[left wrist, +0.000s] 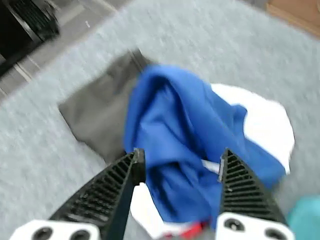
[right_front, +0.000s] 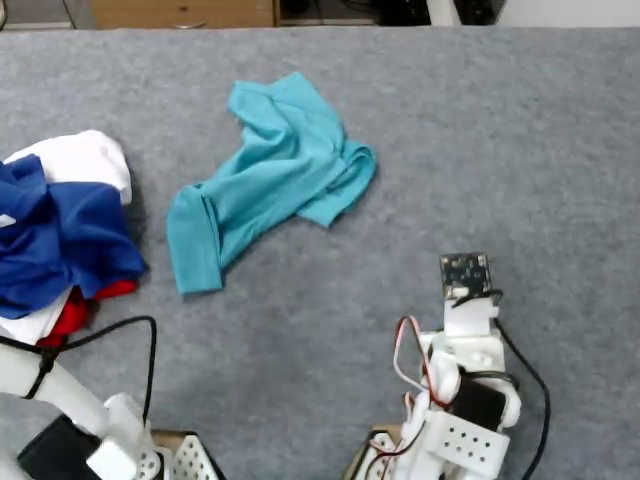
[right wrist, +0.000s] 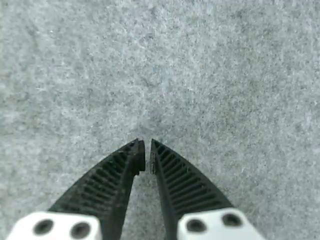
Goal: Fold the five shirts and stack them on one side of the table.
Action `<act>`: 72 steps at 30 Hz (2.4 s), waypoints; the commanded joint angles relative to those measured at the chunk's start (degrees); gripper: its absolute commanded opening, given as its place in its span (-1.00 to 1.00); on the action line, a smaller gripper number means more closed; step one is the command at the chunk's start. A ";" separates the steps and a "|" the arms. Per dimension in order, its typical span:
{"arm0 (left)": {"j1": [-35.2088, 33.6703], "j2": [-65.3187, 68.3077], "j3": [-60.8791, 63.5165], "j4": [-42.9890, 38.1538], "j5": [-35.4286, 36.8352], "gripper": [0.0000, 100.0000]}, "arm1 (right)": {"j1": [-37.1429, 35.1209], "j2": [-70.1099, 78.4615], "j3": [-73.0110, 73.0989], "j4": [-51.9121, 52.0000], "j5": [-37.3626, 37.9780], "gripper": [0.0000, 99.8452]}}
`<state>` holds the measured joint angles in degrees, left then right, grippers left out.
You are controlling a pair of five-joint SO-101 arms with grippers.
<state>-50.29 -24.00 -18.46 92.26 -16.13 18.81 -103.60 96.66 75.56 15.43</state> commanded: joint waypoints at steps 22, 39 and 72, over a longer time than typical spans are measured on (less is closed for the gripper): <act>30.07 -3.91 24.53 8.44 0.18 -0.69 | -0.57 4.79 -36.62 -0.53 -0.26 -0.91; 47.74 3.12 54.86 -16.18 0.09 -0.48 | -0.75 40.92 -67.47 17.49 -0.18 -0.91; 58.73 29.32 31.56 -13.36 0.79 -0.97 | -0.66 40.92 -66.24 18.29 -0.18 -0.91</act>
<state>5.10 11.34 16.70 75.03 -15.96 18.20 -62.90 31.78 93.76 15.52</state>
